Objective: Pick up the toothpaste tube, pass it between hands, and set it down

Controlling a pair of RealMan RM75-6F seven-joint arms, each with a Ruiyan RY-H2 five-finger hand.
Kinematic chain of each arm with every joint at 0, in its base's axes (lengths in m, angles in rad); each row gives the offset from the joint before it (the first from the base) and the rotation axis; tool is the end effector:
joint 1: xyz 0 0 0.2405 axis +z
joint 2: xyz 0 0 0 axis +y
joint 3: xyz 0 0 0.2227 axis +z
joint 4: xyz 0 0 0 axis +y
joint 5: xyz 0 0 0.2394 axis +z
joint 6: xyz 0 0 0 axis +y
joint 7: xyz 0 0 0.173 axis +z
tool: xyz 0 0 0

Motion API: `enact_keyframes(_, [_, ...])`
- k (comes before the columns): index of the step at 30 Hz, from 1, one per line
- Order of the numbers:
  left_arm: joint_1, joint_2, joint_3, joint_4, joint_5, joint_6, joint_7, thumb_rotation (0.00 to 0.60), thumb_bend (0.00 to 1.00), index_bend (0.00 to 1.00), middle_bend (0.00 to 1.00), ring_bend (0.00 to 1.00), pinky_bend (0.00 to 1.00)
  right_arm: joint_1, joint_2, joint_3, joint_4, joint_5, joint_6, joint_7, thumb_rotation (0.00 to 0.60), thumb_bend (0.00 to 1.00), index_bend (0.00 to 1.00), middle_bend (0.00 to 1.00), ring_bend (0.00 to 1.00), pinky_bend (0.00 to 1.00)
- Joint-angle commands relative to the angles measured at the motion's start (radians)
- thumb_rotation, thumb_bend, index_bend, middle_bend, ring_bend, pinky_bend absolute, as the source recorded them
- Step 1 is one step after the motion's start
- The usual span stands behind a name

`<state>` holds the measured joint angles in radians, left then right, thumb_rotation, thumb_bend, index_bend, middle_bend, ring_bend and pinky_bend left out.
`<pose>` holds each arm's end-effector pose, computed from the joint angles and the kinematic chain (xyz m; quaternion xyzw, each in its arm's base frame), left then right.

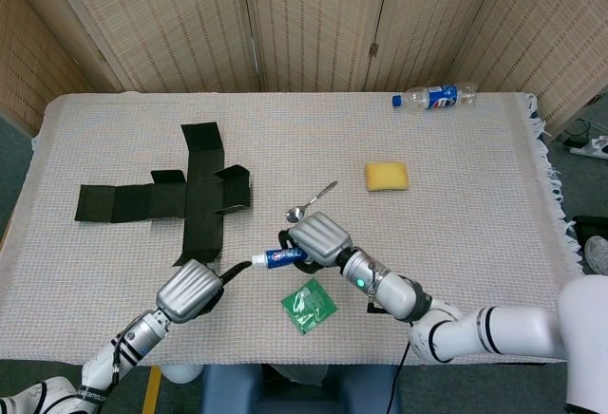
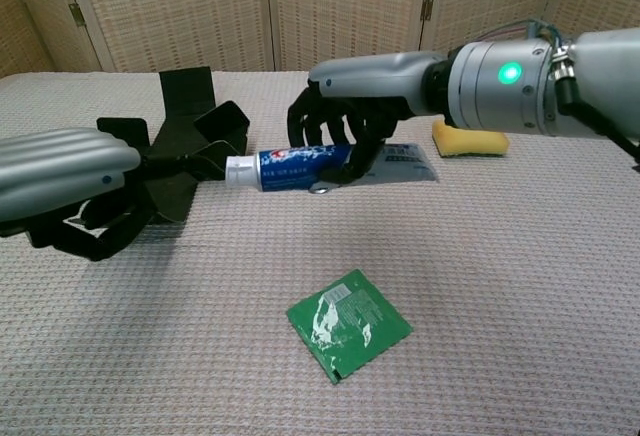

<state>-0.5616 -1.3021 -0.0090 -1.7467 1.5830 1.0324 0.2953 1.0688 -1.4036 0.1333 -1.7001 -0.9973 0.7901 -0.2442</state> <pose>-0.1250 0.2575 -0.0259 -0.8222 -0.2756 -0.3723 0.3307 -0.0105 -0.3331 -0.0641 0.8199 -0.3603 0.3647 0.2550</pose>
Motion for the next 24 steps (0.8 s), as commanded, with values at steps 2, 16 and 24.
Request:
enact_keyframes(2, [0.042, 0.027, -0.017, -0.013, -0.026, 0.087, -0.165, 0.600, 0.53, 0.00, 0.57, 0.58, 0.69, -0.056, -0.021, 0.010, 0.028, -0.067, 0.039, 0.094, 0.600, 1.00, 0.73, 0.66, 0.63, 0.57])
enact_keyframes(16, [0.112, 0.066, -0.068, -0.033, -0.015, 0.262, -0.703, 0.525, 0.18, 0.00, 0.09, 0.05, 0.00, -0.182, -0.154, -0.009, 0.106, -0.295, 0.136, 0.403, 0.600, 1.00, 0.73, 0.66, 0.63, 0.57])
enact_keyframes(24, [0.100, 0.039, -0.073, -0.031, 0.015, 0.270, -0.817, 0.217, 0.15, 0.04, 0.07, 0.03, 0.00, -0.217, -0.252, -0.002, 0.147, -0.365, 0.192, 0.498, 0.600, 1.00, 0.74, 0.66, 0.63, 0.57])
